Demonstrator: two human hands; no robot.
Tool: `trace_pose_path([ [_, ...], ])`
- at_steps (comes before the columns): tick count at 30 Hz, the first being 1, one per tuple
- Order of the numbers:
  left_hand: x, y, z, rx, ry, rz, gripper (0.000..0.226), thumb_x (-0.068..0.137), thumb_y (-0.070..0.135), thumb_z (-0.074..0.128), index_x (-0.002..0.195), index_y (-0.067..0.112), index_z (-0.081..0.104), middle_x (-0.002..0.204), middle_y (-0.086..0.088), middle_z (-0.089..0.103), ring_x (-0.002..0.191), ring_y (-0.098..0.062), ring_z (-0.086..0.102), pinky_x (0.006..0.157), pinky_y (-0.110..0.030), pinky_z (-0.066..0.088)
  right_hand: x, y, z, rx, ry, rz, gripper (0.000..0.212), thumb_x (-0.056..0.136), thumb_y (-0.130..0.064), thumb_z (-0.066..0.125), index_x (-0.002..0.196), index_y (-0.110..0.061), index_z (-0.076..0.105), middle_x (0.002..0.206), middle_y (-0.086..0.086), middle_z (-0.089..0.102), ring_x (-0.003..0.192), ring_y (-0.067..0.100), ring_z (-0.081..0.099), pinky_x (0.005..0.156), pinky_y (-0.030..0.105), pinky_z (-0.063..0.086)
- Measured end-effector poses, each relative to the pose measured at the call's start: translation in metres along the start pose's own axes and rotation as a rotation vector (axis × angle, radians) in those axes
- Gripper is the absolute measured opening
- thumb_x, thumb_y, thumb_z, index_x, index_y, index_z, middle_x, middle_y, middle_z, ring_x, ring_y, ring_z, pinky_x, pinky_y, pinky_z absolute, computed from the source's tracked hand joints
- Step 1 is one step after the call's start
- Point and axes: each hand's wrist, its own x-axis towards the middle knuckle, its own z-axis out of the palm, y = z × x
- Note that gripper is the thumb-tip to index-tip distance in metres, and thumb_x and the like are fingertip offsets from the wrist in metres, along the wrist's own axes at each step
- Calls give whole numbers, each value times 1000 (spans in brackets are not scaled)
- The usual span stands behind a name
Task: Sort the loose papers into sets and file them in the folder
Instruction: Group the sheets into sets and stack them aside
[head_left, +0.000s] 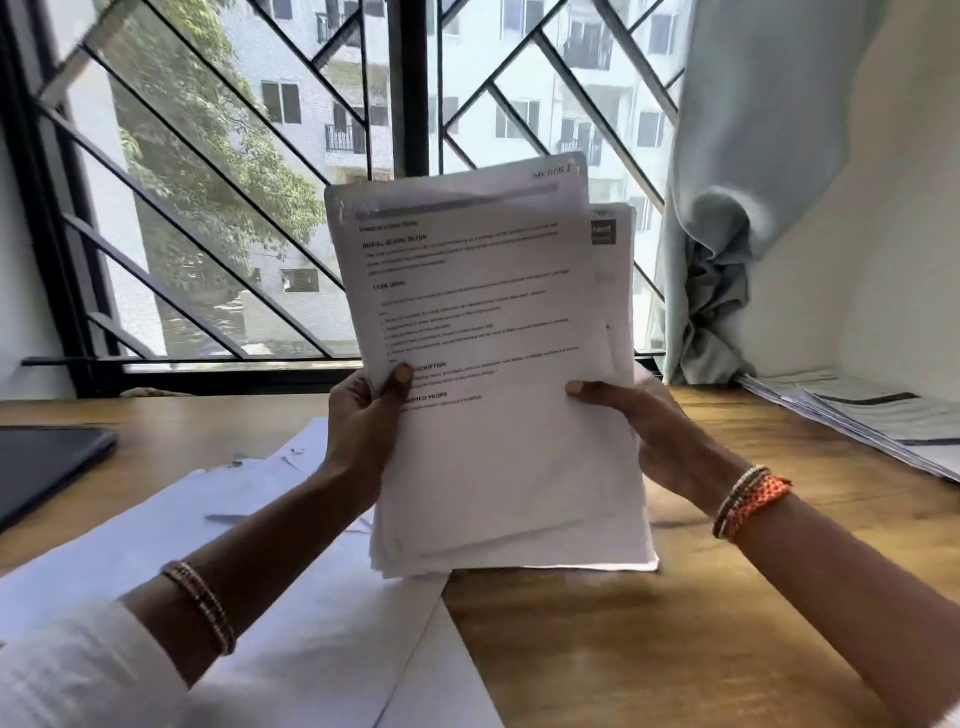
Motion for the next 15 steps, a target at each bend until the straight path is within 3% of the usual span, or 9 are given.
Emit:
trace_pose_path([
  [3, 6, 12, 3, -79, -12, -6, 12, 94, 15, 55, 86, 13, 63, 73, 1, 70, 59, -11, 63, 59, -27, 55, -1, -7, 6, -48, 41, -33, 29, 79, -1, 65, 109, -1, 66, 93, 12, 73, 78, 25, 69, 70, 34, 60],
  [5, 10, 21, 3, -114, -94, -41, 16, 97, 20, 51, 88, 14, 63, 68, 4, 70, 56, -10, 63, 55, -25, 54, 5, -12, 9, -49, 170, -158, 16, 83, 4, 63, 97, -5, 66, 79, 3, 74, 67, 16, 69, 63, 28, 59],
  [7, 15, 29, 2, -181, -184, -93, 22, 100, 29, 45, 93, 14, 61, 69, 2, 71, 56, -10, 65, 53, -24, 54, 13, -21, 8, -4, 337, -277, 18, 85, 7, 61, 90, -10, 65, 70, -5, 73, 64, 9, 68, 61, 25, 57],
  [9, 18, 35, -3, -263, -220, -186, 29, 101, 36, 39, 96, 13, 56, 74, -2, 73, 65, -13, 70, 57, -25, 57, 21, -30, -1, 73, 497, -348, 20, 84, 9, 60, 98, -4, 64, 66, -9, 71, 62, 6, 67, 57, 22, 54],
  [12, 20, 32, -13, -252, -224, -288, 38, 99, 44, 39, 102, 10, 55, 82, -8, 74, 75, -19, 73, 63, -29, 59, 25, -34, -27, 121, 646, -358, 29, 83, 7, 62, 112, 7, 62, 90, 3, 73, 81, 17, 70, 65, 24, 55],
  [15, 20, 25, -18, -196, -243, -352, 46, 96, 49, 41, 105, 8, 58, 91, -11, 74, 83, -23, 72, 65, -33, 60, 25, -27, -48, 158, 661, -278, 32, 85, 4, 61, 117, 7, 61, 110, 16, 68, 101, 31, 67, 84, 42, 57],
])
